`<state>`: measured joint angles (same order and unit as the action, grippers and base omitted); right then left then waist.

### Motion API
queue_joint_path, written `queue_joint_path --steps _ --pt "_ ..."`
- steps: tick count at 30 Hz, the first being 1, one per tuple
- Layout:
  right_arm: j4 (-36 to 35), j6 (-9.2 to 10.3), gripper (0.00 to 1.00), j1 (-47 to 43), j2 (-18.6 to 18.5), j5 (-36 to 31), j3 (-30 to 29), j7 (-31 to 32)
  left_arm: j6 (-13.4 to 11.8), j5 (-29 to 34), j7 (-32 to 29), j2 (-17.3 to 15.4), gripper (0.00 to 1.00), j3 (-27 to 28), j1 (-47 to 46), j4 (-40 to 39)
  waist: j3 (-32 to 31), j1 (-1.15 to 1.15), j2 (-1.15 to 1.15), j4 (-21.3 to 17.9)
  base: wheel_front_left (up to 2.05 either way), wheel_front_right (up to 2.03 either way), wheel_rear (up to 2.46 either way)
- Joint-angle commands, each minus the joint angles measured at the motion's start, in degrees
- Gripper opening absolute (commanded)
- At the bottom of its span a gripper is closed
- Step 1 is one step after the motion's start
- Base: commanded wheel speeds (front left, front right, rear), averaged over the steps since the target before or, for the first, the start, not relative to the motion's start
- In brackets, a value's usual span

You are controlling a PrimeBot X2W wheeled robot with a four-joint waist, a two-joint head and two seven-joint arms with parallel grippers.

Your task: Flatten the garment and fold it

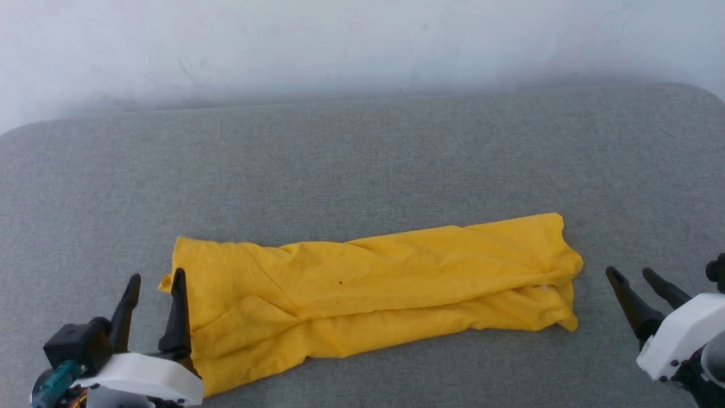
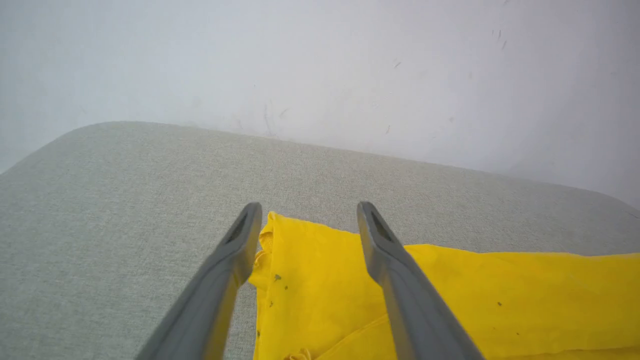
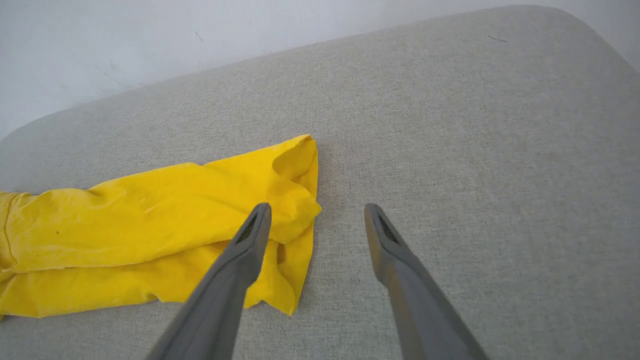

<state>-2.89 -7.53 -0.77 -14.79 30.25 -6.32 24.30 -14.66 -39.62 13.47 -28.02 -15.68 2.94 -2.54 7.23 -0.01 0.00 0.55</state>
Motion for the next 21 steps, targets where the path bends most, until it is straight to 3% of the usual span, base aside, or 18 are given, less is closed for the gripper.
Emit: queue_joint_path --steps 1,8,21 --pt "1.0 0.04 1.00 1.1 -0.4 0.2 -0.6 1.6 0.4 2.2 0.9 0.3 1.00 0.1 -1.2 -0.1 -0.3 0.01 0.00 0.1 0.00 0.00 0.00" --pt "9.2 0.04 1.00 6.2 -2.7 2.1 0.9 9.5 2.2 13.3 1.5 4.4 1.00 3.0 -2.2 -1.9 0.0 0.01 0.00 3.1 0.00 0.00 0.00" --pt "26.6 0.04 1.00 12.7 -0.2 5.3 6.3 22.4 8.6 20.2 1.5 12.8 1.00 8.7 -1.9 1.0 1.5 0.01 0.00 7.5 0.00 0.00 0.00"
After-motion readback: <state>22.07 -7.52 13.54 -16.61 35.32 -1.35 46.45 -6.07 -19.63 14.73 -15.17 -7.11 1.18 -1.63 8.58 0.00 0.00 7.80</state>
